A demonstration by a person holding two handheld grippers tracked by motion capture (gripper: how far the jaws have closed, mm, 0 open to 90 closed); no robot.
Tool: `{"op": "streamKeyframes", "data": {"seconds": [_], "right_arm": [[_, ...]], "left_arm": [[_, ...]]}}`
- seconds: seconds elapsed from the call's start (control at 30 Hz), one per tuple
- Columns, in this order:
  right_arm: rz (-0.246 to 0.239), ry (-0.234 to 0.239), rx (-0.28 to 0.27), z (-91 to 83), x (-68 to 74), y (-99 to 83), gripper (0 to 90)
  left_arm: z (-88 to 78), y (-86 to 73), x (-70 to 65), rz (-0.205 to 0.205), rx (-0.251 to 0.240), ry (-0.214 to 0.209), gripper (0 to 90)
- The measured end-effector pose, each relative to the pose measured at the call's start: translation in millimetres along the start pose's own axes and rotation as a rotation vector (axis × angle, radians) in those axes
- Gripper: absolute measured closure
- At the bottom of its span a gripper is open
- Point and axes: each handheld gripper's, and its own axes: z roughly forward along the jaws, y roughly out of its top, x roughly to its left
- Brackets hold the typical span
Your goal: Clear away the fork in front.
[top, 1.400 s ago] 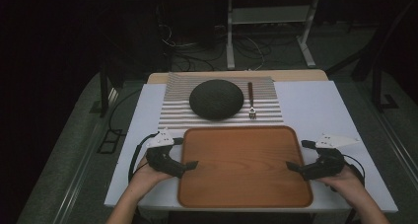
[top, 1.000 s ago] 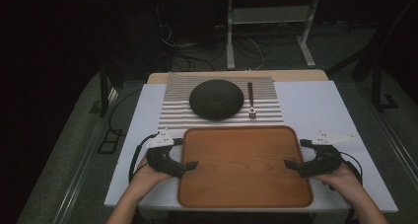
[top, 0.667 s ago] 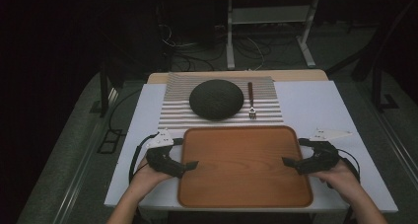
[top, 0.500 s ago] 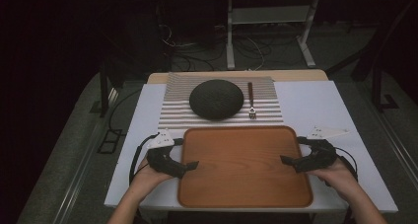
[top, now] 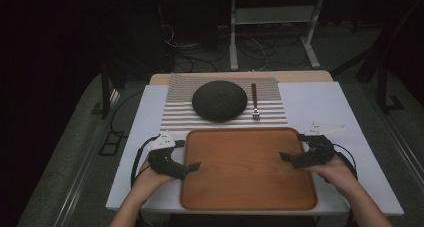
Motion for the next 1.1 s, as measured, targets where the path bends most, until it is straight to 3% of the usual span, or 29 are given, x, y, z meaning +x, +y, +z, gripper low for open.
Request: {"op": "streamKeyframes", "data": {"seconds": [1.1], "right_arm": [[0.020, 0.004, 0.014, 23.4, -10.5, 35.2, 0.2]], "left_arm": [[-1.2, -0.4, 0.9, 0.004, 0.011, 0.013, 0.0]]}}
